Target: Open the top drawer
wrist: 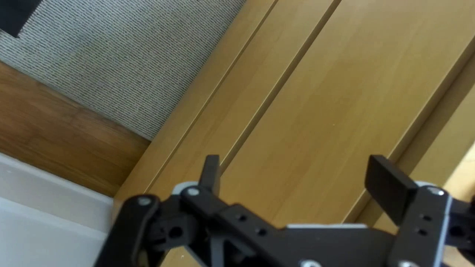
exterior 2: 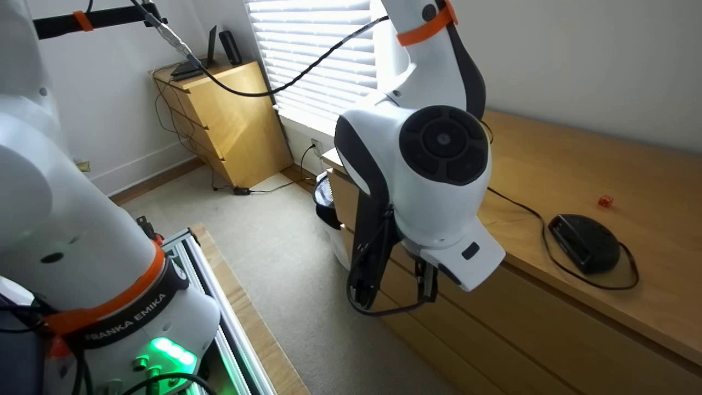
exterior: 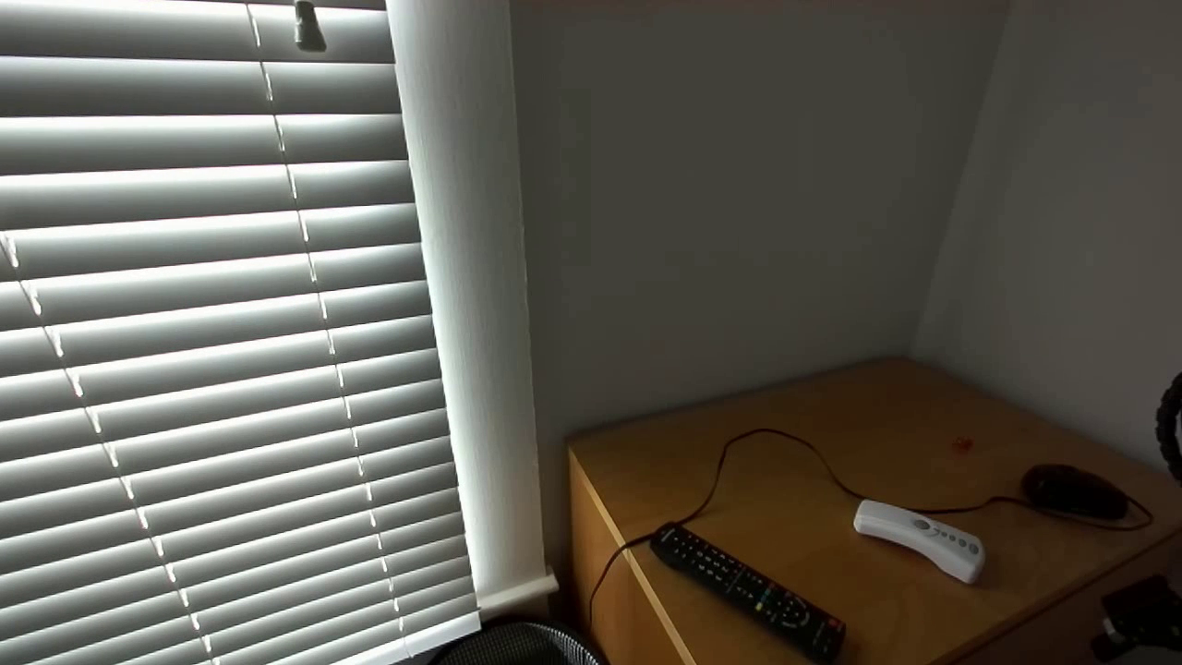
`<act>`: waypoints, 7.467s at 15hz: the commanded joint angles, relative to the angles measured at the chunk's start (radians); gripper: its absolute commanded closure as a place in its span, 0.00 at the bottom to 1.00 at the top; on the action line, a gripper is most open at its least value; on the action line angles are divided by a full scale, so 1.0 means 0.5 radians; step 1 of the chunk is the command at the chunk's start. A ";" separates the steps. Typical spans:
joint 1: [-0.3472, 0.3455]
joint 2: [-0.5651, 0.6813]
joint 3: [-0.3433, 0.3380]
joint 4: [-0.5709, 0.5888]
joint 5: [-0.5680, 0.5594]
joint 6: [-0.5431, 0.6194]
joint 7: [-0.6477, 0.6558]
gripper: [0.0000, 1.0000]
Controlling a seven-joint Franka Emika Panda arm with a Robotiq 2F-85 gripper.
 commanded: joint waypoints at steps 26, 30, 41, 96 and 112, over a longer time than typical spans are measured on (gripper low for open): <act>-0.795 0.363 0.441 0.333 0.170 -0.616 -0.417 0.00; -0.805 0.450 0.440 0.389 0.231 -0.733 -0.479 0.00; -0.760 0.663 0.430 0.524 0.766 -0.887 -0.628 0.00; -0.937 1.065 0.267 0.734 0.593 -1.885 -0.493 0.00; -0.755 1.109 0.174 0.695 0.794 -1.698 -0.475 0.00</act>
